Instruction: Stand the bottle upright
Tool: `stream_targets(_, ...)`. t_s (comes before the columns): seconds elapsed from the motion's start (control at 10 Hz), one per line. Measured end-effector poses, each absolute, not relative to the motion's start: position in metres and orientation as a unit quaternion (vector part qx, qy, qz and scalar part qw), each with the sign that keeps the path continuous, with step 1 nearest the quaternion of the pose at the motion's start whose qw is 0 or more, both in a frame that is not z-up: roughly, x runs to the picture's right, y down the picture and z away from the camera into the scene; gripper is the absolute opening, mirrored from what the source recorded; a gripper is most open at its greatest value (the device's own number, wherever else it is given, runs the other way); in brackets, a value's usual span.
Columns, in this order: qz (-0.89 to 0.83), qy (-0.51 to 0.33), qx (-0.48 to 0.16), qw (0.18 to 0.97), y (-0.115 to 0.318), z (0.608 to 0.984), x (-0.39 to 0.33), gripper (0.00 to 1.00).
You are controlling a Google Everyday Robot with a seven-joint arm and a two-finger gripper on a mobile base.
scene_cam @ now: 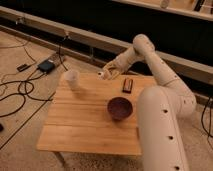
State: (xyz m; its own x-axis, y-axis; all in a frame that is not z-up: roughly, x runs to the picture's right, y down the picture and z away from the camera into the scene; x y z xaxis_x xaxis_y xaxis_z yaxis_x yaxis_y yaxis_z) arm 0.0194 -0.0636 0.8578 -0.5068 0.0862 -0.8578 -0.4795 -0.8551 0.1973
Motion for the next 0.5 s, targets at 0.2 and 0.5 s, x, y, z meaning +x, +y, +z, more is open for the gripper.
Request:
stream_targets(0.2, 0.834, 0.221, -0.478, 0.166, -0.047, 0.859, 0.011, 0.0)
stream_targets(0.5, 0.825, 0.23, -0.494, 0.15, -0.031, 0.87, 0.001, 0.0)
